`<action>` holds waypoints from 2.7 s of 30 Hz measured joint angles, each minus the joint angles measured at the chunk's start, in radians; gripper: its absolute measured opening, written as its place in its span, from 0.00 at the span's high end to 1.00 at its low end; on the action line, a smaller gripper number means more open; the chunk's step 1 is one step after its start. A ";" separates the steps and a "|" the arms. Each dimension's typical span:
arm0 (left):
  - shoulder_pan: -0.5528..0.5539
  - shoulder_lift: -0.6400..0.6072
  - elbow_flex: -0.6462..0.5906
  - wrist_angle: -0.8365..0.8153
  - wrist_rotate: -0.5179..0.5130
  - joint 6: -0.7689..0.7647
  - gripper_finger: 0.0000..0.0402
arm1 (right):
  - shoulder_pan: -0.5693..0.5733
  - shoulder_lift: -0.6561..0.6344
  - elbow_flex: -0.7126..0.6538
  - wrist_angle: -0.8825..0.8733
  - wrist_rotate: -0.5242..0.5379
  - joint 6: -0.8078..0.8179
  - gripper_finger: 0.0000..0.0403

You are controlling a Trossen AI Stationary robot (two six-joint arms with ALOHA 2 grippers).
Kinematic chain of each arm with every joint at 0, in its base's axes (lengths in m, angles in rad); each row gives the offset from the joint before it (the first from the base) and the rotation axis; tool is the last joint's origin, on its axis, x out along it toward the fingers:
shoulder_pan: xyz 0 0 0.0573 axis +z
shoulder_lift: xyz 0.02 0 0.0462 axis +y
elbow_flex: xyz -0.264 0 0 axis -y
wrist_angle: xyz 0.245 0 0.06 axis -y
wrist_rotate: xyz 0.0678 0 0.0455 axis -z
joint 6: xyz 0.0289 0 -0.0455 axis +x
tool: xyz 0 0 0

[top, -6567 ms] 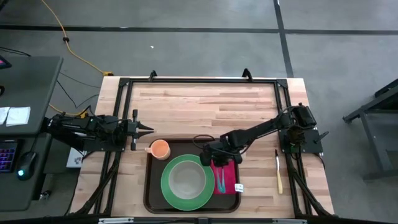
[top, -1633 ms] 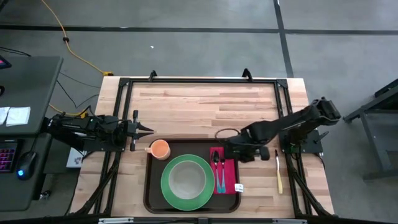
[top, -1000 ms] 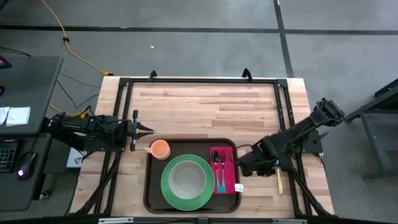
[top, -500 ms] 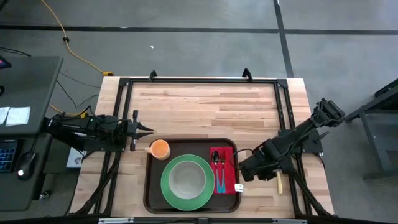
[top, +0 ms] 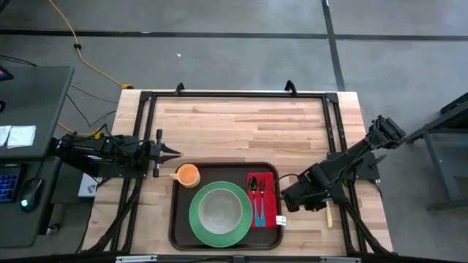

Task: Set up tray
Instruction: Put the yellow table knife on top of the red table napkin to the right of the blue fork

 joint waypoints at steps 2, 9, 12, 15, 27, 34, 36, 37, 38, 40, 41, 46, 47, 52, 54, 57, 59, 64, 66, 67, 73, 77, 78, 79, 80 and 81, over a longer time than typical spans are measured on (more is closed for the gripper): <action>0.000 0.000 0.000 0.000 0.005 0.000 0.82 | 0.000 0.000 0.000 -0.028 -0.017 0.001 0.97; 0.000 0.000 0.000 0.000 0.016 0.000 0.82 | 0.000 0.000 0.000 -0.040 -0.017 0.000 0.92; 0.000 0.000 0.000 0.000 0.016 0.000 0.82 | 0.000 0.000 0.000 -0.039 -0.017 -0.001 0.86; 0.000 0.000 0.000 0.000 0.016 0.000 0.82 | 0.008 0.000 0.000 -0.038 -0.016 -0.002 0.80; 0.000 0.000 0.000 0.000 0.016 0.000 0.82 | 0.090 0.000 0.000 -0.031 -0.014 0.028 0.61; 0.000 0.000 0.000 0.000 0.016 0.000 0.82 | 0.092 0.009 0.000 -0.051 0.007 0.028 0.47; 0.000 0.000 0.000 0.000 0.016 0.000 0.82 | 0.096 0.020 0.000 -0.058 0.050 0.019 0.43; 0.000 0.000 0.000 0.000 0.016 0.000 0.82 | 0.098 0.027 0.000 -0.057 0.081 0.010 0.41; 0.000 0.000 0.000 0.000 0.017 0.000 0.82 | 0.098 0.032 0.000 -0.051 0.101 -0.007 0.39; 0.000 0.000 0.000 0.000 0.018 0.000 0.82 | 0.098 0.041 0.000 -0.027 0.114 -0.037 0.37; 0.000 0.000 0.000 0.000 0.019 -0.002 0.82 | 0.098 0.041 0.000 -0.013 0.112 -0.052 0.36; 0.000 0.000 0.000 0.000 0.020 -0.003 0.82 | 0.104 0.041 0.000 0.054 0.119 -0.110 0.35; 0.000 0.000 0.000 0.000 0.020 -0.003 0.82 | 0.107 0.041 0.000 0.067 0.121 -0.113 0.35; 0.000 0.000 0.000 0.000 0.022 -0.004 0.82 | 0.129 0.041 0.000 0.050 0.134 -0.055 0.36; 0.000 0.000 0.000 0.000 0.022 -0.006 0.82 | 0.135 0.041 0.000 0.045 0.129 -0.038 0.36; 0.000 0.000 0.000 0.000 0.022 -0.010 0.82 | 0.138 0.041 0.000 0.035 0.111 -0.024 0.36; 0.000 0.000 0.000 0.000 0.022 -0.010 0.82 | 0.137 0.041 0.000 0.027 0.113 -0.023 0.36; 0.000 0.000 0.000 0.000 0.022 -0.010 0.82 | 0.137 0.041 0.000 -0.001 0.114 -0.023 0.36; 0.000 0.000 0.000 0.000 0.022 -0.011 0.82 | 0.137 0.041 0.000 -0.001 0.114 -0.025 0.36; 0.000 0.000 0.000 0.000 0.022 -0.011 0.82 | 0.137 0.041 0.000 -0.001 0.114 -0.032 0.36; 0.000 0.000 0.000 0.000 0.022 -0.011 0.82 | 0.137 0.041 0.000 -0.002 0.181 -0.042 0.36; 0.000 0.000 0.000 -0.001 0.022 -0.011 0.82 | 0.137 0.041 0.000 -0.002 0.179 -0.030 0.36; 0.000 0.000 0.000 -0.001 0.022 -0.011 0.82 | 0.137 0.041 0.000 -0.002 0.175 -0.025 0.36; 0.000 0.000 0.000 0.000 0.022 -0.011 0.82 | 0.137 0.041 0.000 -0.002 0.167 -0.023 0.36; 0.000 0.000 0.000 -0.001 0.022 -0.011 0.82 | 0.137 0.041 0.000 -0.002 0.159 -0.021 0.36; 0.000 0.000 0.000 -0.001 0.022 -0.011 0.82 | 0.137 0.041 0.000 -0.001 0.151 -0.020 0.36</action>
